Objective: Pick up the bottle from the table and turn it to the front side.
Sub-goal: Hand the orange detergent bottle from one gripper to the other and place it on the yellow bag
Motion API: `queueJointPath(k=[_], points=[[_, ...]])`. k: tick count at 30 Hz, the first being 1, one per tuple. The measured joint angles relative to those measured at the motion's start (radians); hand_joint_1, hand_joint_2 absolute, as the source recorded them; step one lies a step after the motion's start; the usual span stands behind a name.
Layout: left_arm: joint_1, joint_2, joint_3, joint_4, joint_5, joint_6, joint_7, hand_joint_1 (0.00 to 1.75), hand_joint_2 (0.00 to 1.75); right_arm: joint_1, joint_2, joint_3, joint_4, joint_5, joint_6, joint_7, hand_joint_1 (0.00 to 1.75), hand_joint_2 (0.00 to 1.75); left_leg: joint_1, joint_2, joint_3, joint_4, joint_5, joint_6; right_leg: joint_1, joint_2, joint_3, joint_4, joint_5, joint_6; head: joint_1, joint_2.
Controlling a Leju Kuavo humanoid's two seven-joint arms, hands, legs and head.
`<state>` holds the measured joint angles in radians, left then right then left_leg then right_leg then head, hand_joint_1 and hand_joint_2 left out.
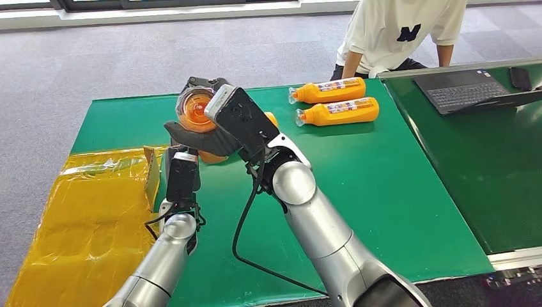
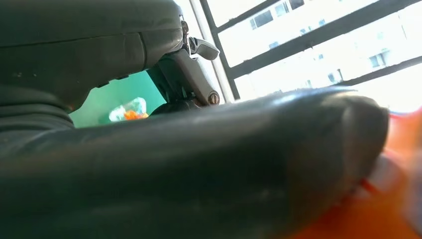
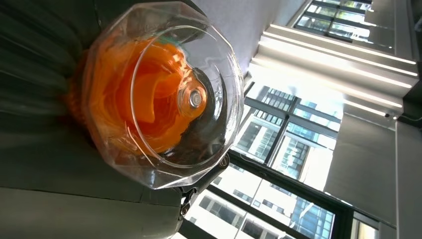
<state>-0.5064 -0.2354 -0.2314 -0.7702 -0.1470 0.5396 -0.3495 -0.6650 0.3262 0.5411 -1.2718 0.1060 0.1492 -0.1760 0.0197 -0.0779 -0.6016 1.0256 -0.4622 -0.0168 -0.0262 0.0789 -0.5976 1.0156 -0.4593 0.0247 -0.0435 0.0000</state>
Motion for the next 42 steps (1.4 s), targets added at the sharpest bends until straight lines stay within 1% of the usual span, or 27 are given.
queueJointPath(k=[6, 10, 14, 17, 22, 34, 37, 42], points=[[-0.009, 0.002, 0.009, 0.017, -0.004, 0.009, 0.001, 0.00, 0.00, 0.000, 0.001, 0.003, 0.000, -0.001, 0.000, 0.002, 1.75, 1.75, 0.000, 0.000, 0.000, 0.000, 0.000, 0.000, 0.000, 0.000, 0.000, 0.000, 0.000, 0.000, 0.000, 0.000], [-0.071, 0.017, 0.064, 0.116, -0.007, 0.010, 0.003, 0.00, 0.00, -0.001, 0.005, 0.029, 0.000, -0.001, 0.000, 0.017, 1.75, 1.75, 0.000, 0.000, 0.000, 0.000, 0.000, 0.000, 0.000, 0.000, 0.000, 0.000, 0.000, 0.000, 0.000, 0.000], [-0.096, 0.026, 0.088, 0.141, -0.008, 0.002, 0.001, 0.00, 0.00, -0.001, 0.005, 0.049, 0.000, 0.002, 0.000, 0.027, 1.75, 1.75, 0.000, 0.000, 0.000, 0.000, 0.000, 0.000, 0.000, 0.000, 0.000, 0.000, 0.000, 0.000, 0.000, 0.000], [-0.112, 0.036, 0.102, 0.143, -0.016, -0.030, 0.002, 0.00, 0.00, 0.000, 0.004, 0.058, -0.003, 0.008, 0.004, 0.028, 1.75, 1.75, 0.000, 0.000, 0.000, 0.000, 0.000, 0.000, 0.000, 0.000, -0.001, 0.000, 0.000, 0.000, 0.000, 0.000], [-0.123, 0.049, 0.106, 0.115, -0.056, -0.092, 0.027, 0.00, 0.00, 0.001, -0.002, 0.065, -0.021, 0.028, 0.009, 0.027, 1.75, 1.75, 0.000, 0.000, 0.000, 0.000, 0.000, -0.001, 0.000, 0.000, -0.001, 0.000, 0.000, 0.000, 0.000, 0.000], [-0.124, 0.053, 0.106, 0.081, -0.069, -0.106, 0.036, 0.00, 0.00, 0.002, -0.004, 0.067, -0.028, 0.031, 0.010, 0.027, 1.75, 1.75, 0.000, 0.000, 0.000, 0.000, 0.000, -0.001, 0.000, 0.000, -0.001, 0.000, 0.000, 0.000, 0.000, 0.000], [-0.123, 0.053, 0.106, 0.073, -0.077, -0.147, 0.036, 0.00, 0.00, 0.001, -0.007, 0.067, -0.029, 0.050, 0.011, 0.023, 1.75, 1.75, 0.000, 0.000, 0.000, 0.000, 0.000, -0.001, 0.000, 0.000, -0.001, 0.000, 0.000, 0.000, 0.000, 0.000], [-0.109, 0.042, 0.104, 0.026, -0.085, -0.270, 0.034, 0.00, 0.00, -0.011, -0.020, 0.056, -0.031, 0.133, 0.049, -0.015, 1.75, 1.75, 0.000, 0.001, 0.000, 0.000, 0.000, -0.001, 0.000, 0.001, -0.001, 0.000, 0.000, 0.000, 0.000, 0.000]])
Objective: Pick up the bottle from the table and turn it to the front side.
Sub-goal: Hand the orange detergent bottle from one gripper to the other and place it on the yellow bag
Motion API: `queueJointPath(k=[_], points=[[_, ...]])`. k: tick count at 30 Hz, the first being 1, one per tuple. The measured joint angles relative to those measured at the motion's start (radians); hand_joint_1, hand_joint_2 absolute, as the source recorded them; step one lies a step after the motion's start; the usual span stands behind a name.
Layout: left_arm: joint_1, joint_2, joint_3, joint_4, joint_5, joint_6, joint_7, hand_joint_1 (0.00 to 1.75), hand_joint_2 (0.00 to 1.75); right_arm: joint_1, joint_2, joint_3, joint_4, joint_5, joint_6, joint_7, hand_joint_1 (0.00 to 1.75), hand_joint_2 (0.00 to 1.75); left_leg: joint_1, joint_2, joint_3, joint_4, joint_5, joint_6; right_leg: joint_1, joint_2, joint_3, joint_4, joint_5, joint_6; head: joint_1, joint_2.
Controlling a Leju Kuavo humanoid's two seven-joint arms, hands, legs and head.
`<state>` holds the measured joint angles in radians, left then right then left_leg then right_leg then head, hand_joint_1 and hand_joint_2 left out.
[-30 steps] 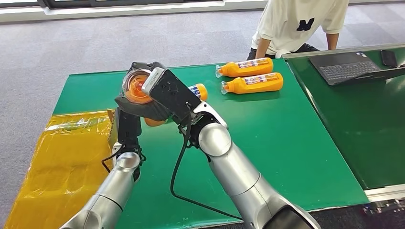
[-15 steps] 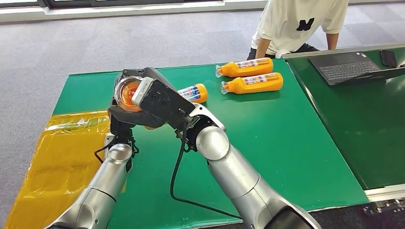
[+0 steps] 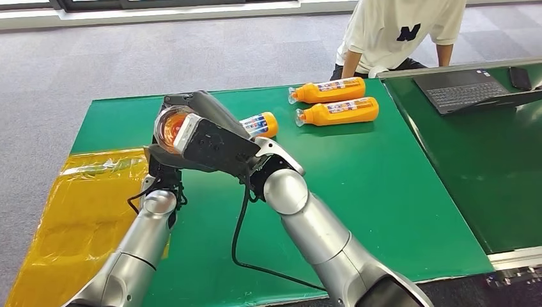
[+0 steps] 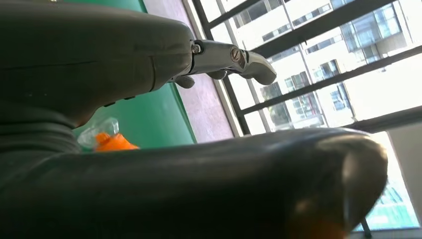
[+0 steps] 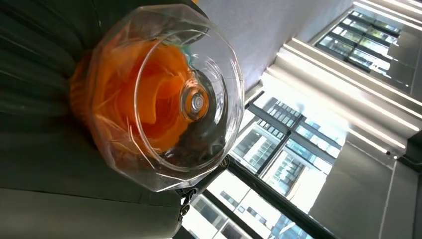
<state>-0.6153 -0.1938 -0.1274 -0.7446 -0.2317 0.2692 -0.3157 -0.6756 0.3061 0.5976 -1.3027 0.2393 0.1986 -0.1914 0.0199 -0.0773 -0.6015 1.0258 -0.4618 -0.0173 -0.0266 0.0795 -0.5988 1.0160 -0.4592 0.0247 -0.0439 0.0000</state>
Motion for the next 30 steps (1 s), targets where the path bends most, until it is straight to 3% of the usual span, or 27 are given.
queueJointPath(k=[6, 12, 14, 21, 30], points=[[0.063, -0.011, -0.030, -0.091, 0.019, -0.135, -0.045, 0.00, 0.00, -0.043, -0.028, -0.046, -0.010, 0.096, 0.118, -0.047, 1.75, 1.75, 0.000, 0.000, 0.000, 0.000, 0.000, 0.000, 0.000, 0.000, 0.000, 0.000, 0.000, 0.000, 0.000, 0.000], [0.138, -0.008, -0.076, -0.195, 0.038, -0.240, -0.126, 0.00, 0.00, -0.120, -0.063, -0.141, 0.011, 0.044, 0.468, -0.124, 1.75, 1.75, 0.000, 0.000, 0.000, 0.000, 0.000, 0.000, 0.000, 0.000, 0.000, 0.000, 0.000, 0.000, 0.000, 0.000], [0.158, -0.004, -0.090, -0.229, 0.047, -0.275, -0.120, 0.00, 0.00, -0.136, -0.067, -0.165, 0.030, 0.030, 0.535, -0.146, 1.75, 1.75, 0.000, 0.000, 0.000, 0.000, 0.000, 0.000, 0.000, 0.000, 0.000, 0.000, 0.000, 0.000, 0.000, 0.000], [0.228, 0.016, -0.139, -0.343, 0.043, -0.322, -0.073, 0.00, 0.00, -0.149, -0.072, -0.189, 0.080, 0.010, 0.544, -0.191, 1.75, 1.75, 0.000, 0.000, 0.000, 0.000, 0.000, 0.000, 0.000, 0.000, 0.000, 0.000, 0.000, 0.000, 0.000, 0.000], [0.252, 0.027, -0.149, -0.384, 0.045, -0.321, -0.065, 0.00, 0.00, -0.148, -0.072, -0.190, 0.098, -0.007, 0.544, -0.203, 1.75, 1.75, 0.000, 0.000, 0.000, 0.000, 0.000, 0.000, 0.000, 0.000, 0.000, 0.000, 0.000, 0.000, 0.000, 0.000]])
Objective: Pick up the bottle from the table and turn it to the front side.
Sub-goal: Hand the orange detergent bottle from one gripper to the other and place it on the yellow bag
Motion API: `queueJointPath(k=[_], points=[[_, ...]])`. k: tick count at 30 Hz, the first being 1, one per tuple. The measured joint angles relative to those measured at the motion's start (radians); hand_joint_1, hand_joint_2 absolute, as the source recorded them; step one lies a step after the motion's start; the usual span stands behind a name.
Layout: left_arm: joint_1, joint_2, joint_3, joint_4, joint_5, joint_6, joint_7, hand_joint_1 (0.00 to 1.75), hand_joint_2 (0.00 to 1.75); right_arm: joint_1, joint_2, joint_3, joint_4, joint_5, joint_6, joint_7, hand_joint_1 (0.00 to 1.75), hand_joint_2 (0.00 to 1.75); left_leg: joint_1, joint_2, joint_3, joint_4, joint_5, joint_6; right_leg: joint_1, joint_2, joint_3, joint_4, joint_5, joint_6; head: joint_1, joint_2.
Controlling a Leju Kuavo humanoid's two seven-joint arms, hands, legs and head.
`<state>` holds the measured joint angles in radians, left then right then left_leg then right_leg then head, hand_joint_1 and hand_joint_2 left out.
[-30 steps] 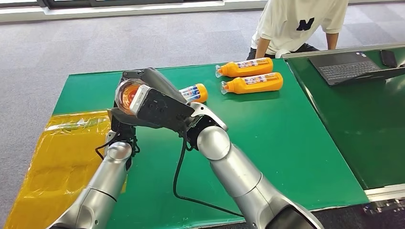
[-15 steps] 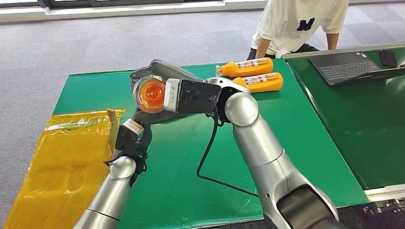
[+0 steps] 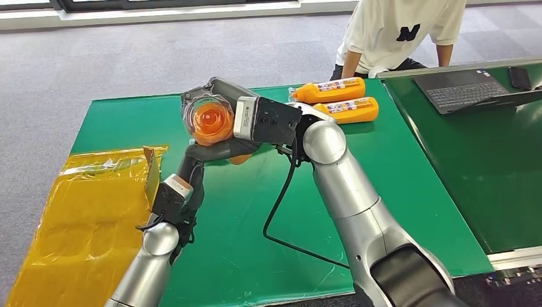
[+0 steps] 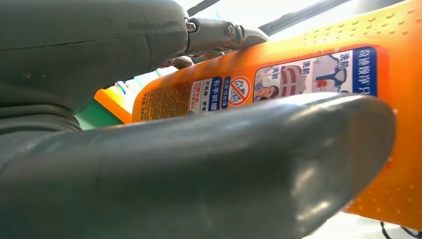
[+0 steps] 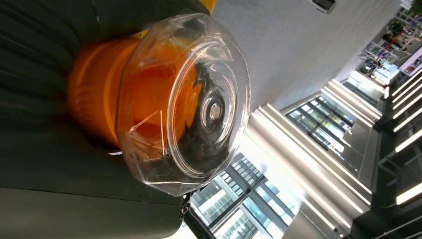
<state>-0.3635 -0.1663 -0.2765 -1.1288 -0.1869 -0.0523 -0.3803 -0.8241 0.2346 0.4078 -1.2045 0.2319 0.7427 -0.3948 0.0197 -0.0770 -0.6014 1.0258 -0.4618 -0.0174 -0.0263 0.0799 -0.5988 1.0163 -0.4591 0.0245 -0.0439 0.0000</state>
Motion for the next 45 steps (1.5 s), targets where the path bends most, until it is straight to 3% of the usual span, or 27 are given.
queueJointPath(k=[7, 11, 23, 33, 40, 45], points=[[0.003, 0.001, -0.002, -0.007, -0.005, 0.007, -0.002, 0.00, 0.00, 0.002, 0.000, 0.000, 0.006, -0.018, 0.000, -0.002, 1.75, 1.75, 0.000, 0.000, 0.000, 0.000, 0.000, 0.000, 0.000, 0.000, 0.000, 0.000, 0.000, 0.000, 0.000, 0.000], [0.006, 0.001, -0.010, -0.015, -0.033, 0.038, -0.004, 0.00, 1.75, 0.014, 0.001, 0.000, 0.010, -0.045, 0.000, -0.014, 1.75, 1.75, 0.000, 0.000, 0.000, 0.000, 0.000, 0.000, 0.000, 0.000, 0.000, 0.000, 0.000, 0.000, 0.000, 0.000], [-0.005, -0.023, -0.022, -0.024, -0.056, 0.077, 0.010, 0.00, 1.75, 0.081, 0.032, 0.016, 0.010, -0.098, -0.031, -0.036, 1.75, 1.75, 0.000, 0.000, 0.000, 0.000, 0.000, 0.000, 0.000, 0.000, 0.000, 0.000, 0.000, 0.000, 0.000, 0.000], [-0.051, -0.033, -0.022, 0.029, -0.055, 0.095, 0.008, 0.00, 1.75, 0.130, 0.050, 0.071, -0.008, -0.169, -0.312, -0.034, 1.75, 1.75, 0.000, 0.000, 0.000, 0.000, 0.000, 0.000, 0.000, 0.000, 0.000, 0.000, 0.000, 0.000, 0.000, 0.000], [-0.083, -0.043, -0.025, 0.059, -0.055, 0.092, -0.014, 0.00, 1.75, 0.177, 0.050, 0.103, -0.065, -0.253, -0.585, -0.055, 1.75, 1.75, 0.000, -0.001, 0.000, 0.000, 0.000, 0.000, 0.000, -0.001, 0.001, 0.000, 0.000, 0.000, 0.000, 0.000], [-0.083, -0.048, -0.033, 0.076, -0.045, 0.078, -0.042, 0.00, 1.75, 0.212, 0.050, 0.129, -0.123, -0.231, -0.671, -0.044, 1.75, 1.75, 0.000, -0.002, -0.001, 0.000, 0.000, 0.000, 0.000, -0.002, 0.000, 0.000, 0.000, 0.000, 0.000, 0.000]])
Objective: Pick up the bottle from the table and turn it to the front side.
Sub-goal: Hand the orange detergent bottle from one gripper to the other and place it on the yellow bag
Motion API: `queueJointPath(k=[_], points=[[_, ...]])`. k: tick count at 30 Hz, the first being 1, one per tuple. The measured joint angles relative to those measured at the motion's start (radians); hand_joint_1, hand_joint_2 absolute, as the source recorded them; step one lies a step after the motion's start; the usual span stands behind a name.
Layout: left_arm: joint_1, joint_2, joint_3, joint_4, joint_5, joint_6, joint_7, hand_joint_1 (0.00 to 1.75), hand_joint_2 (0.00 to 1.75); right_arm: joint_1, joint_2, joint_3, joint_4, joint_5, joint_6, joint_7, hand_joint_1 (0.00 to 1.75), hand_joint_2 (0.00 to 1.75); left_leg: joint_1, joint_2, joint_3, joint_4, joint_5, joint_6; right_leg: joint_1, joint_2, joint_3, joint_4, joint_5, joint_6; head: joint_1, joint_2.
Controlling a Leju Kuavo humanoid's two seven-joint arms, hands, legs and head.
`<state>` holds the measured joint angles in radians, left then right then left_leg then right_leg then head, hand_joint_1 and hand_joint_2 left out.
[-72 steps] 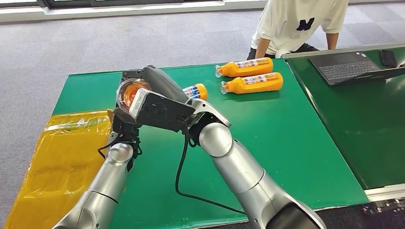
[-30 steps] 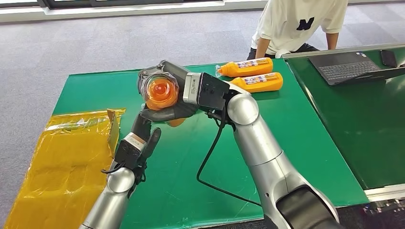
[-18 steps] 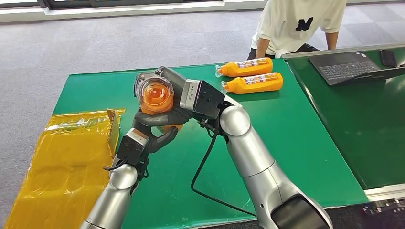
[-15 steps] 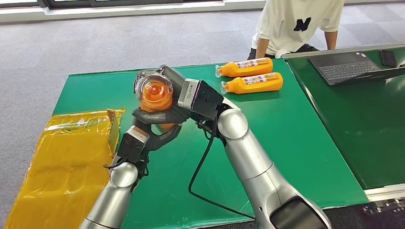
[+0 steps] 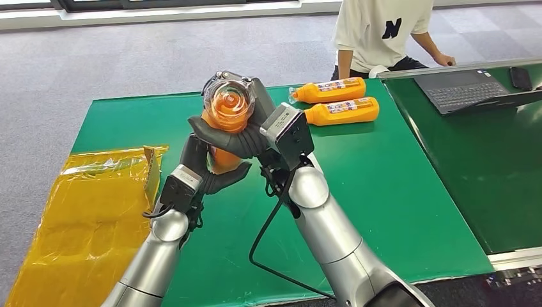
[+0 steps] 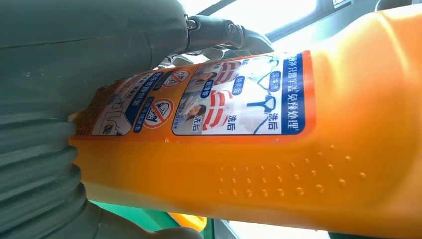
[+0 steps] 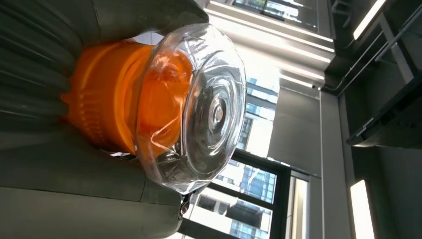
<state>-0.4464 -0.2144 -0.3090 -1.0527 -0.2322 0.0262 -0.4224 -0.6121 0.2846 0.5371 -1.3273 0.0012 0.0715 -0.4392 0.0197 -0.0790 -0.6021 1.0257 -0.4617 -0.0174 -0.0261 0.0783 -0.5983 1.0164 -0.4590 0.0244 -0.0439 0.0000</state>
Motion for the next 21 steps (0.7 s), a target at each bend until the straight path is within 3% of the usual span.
queueJointPath(k=[11, 12, 15, 16, 21], points=[[-0.009, -0.017, -0.002, 0.033, 0.014, -0.008, -0.019, 0.00, 1.75, 0.020, 0.000, 0.066, -0.030, 0.019, -0.234, 0.007, 1.75, 1.75, 0.000, -0.001, 0.000, 0.000, 0.000, 0.000, 0.000, -0.002, 0.001, 0.000, 0.000, 0.000, 0.000, 0.000], [-0.010, -0.018, -0.003, 0.035, 0.015, -0.008, -0.020, 0.15, 1.75, 0.020, 0.000, 0.073, -0.030, 0.017, -0.257, 0.007, 1.75, 1.75, 0.000, -0.002, 0.000, 0.000, 0.000, 0.000, 0.000, -0.002, 0.001, 0.000, 0.000, 0.000, 0.000, 0.000], [-0.012, -0.018, -0.007, 0.039, 0.017, -0.007, -0.021, 1.46, 1.75, 0.020, 0.000, 0.087, -0.029, 0.003, -0.335, 0.005, 1.75, 1.75, 0.000, -0.003, -0.001, 0.000, 0.000, 0.000, 0.000, -0.003, 0.001, 0.000, 0.000, 0.000, 0.000, 0.000], [-0.012, -0.018, -0.009, 0.039, 0.017, -0.006, -0.021, 1.75, 1.75, 0.020, 0.000, 0.090, -0.029, -0.001, -0.364, 0.004, 1.75, 1.75, 0.000, -0.004, -0.001, 0.000, 0.000, 0.000, 0.000, -0.004, 0.001, 0.000, 0.000, 0.000, 0.000, 0.000], [-0.021, -0.020, -0.022, 0.038, 0.008, 0.002, -0.001, 1.75, 1.75, 0.021, 0.019, 0.105, -0.029, -0.021, -0.605, 0.021, 1.75, 1.75, 0.000, -0.006, -0.002, 0.000, 0.001, 0.000, 0.000, -0.006, 0.001, 0.000, 0.000, 0.000, 0.000, 0.000]])
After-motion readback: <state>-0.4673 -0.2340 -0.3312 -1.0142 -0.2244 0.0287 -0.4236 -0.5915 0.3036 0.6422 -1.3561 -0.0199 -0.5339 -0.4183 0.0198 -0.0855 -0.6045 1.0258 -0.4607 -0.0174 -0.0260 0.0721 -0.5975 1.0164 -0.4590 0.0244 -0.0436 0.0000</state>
